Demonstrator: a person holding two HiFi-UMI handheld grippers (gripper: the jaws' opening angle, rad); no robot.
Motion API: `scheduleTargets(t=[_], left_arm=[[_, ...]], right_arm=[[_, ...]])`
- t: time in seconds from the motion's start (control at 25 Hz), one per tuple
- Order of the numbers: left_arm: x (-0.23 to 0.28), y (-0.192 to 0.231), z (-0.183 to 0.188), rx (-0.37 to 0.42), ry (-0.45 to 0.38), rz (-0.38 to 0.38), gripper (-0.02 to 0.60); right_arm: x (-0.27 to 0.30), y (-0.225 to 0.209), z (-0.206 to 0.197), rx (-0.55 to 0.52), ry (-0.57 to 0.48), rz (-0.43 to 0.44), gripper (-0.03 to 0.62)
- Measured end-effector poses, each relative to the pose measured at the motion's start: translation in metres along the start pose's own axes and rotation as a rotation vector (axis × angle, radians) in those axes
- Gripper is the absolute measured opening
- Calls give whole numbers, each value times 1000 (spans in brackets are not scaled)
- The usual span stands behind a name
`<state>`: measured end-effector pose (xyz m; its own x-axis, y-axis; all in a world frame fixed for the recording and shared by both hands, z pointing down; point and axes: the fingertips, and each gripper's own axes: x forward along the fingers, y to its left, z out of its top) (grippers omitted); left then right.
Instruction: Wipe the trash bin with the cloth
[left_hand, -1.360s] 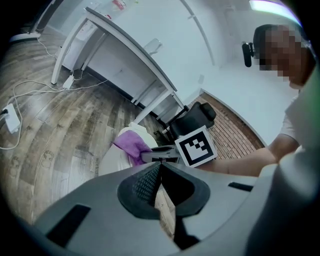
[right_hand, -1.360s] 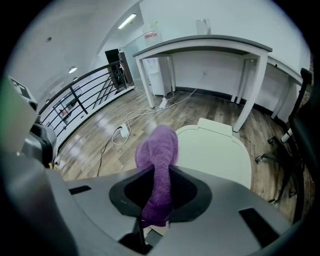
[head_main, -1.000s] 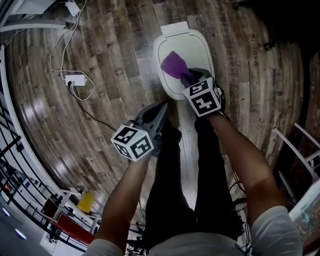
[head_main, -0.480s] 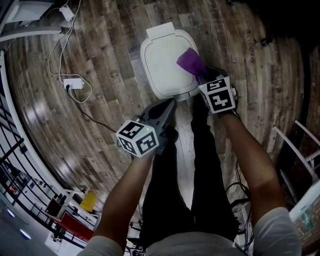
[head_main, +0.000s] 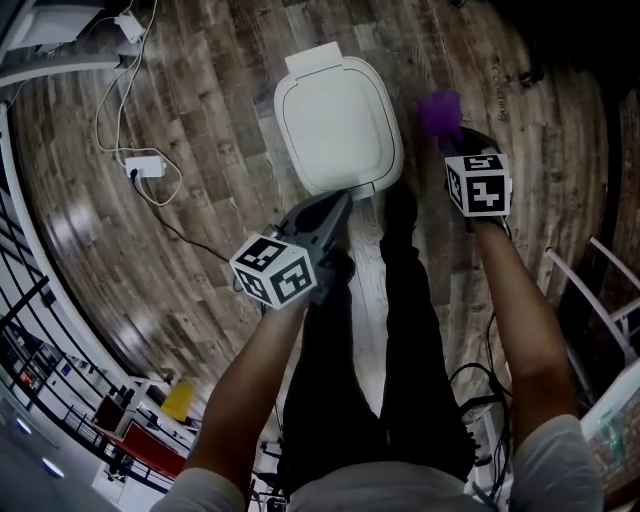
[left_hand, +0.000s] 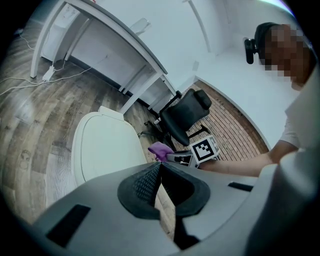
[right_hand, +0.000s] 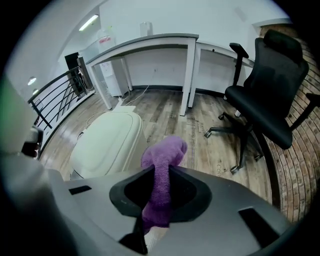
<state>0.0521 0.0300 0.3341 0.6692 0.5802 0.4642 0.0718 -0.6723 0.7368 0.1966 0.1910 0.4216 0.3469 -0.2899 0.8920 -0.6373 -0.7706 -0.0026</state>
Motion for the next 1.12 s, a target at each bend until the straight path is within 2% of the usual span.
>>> scheduleTargets(t=[0.12, 0.28, 0.48, 0.6, 0.76, 0.88, 0.92, 0.96, 1.0, 1.12], left_arm=[[-5, 3, 1, 1, -7, 4, 4], [-19, 11, 0, -8, -20, 20, 4], [-42, 27, -3, -22, -37, 45, 3], [-57, 36, -7, -36, -49, 62, 4], [-72, 45, -9, -52, -68, 74, 5], [-79, 49, -10, -62, -87, 74, 3], [-81, 49, -10, -66, -92, 73, 5], [-83, 50, -10, -69, -96, 71, 4], [-85, 51, -10, -71, -100, 69, 3], [-87, 51, -9, -76, -107, 60, 3]], right_arm=[[-12, 13, 11, 8, -47, 24, 75], [-29, 63, 29, -29, -119, 113, 75], [-44, 153, 39, -153, -162, 285, 75], [-48, 205, 40, -263, -177, 385, 75], [-21, 228, 27, -417, -122, 370, 75], [-2, 227, 14, -457, -58, 346, 92], [-1, 228, 14, -463, -56, 347, 139], [-3, 229, 16, -468, -62, 346, 215], [-6, 230, 20, -475, -74, 343, 253], [-13, 234, 30, -500, -102, 324, 282]])
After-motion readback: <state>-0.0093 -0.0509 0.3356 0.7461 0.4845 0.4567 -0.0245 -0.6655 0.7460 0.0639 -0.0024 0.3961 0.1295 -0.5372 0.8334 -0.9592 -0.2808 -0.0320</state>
